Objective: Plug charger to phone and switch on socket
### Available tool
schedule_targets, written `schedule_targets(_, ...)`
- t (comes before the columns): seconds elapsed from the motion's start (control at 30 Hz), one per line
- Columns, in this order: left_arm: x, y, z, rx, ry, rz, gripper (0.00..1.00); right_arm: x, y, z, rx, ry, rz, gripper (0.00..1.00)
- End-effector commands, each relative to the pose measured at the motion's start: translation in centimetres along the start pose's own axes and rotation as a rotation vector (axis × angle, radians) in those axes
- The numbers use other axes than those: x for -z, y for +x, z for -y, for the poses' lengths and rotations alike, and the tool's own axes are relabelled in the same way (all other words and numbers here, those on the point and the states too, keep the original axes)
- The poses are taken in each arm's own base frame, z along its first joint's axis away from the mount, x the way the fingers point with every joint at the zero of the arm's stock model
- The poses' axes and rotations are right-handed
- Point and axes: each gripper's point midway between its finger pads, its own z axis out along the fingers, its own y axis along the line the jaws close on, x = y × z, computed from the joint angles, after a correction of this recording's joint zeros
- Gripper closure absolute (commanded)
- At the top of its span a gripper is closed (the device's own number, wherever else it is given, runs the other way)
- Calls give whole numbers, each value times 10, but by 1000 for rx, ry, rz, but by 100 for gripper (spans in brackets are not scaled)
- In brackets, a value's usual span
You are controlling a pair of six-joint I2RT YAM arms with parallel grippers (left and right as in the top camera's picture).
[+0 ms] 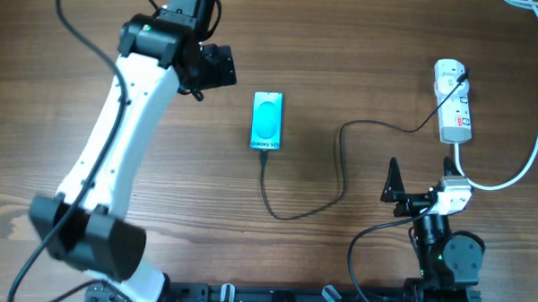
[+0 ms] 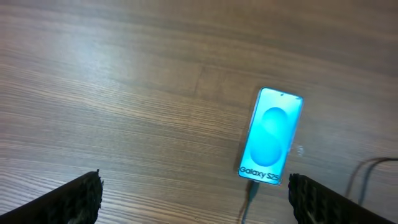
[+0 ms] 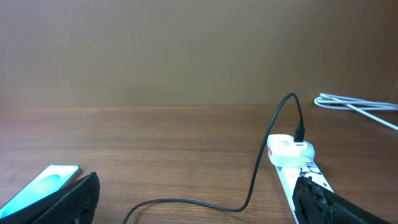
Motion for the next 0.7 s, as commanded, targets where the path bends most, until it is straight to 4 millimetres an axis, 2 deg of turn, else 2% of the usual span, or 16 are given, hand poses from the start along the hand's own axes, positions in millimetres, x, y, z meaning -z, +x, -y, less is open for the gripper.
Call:
schedule_targets(0.0, 44, 3, -10, 21, 21, 73, 0, 1, -3, -1, 13, -1, 13, 0)
schedule_targets(0.1, 51, 11, -14, 22, 24, 80, 0, 1, -3, -1, 13, -1, 14, 0)
schedule_targets(0.33, 30, 44, -28, 14, -2, 28, 0, 1, -3, -1, 13, -1, 14, 0)
schedule_targets(0.53, 45, 47, -32, 18, 12, 57, 0, 1, -3, -1, 13, -1, 13, 0)
schedule_targets(0.67, 44, 53, -35, 11, 15, 65, 0, 1, -3, -1, 13, -1, 13, 0)
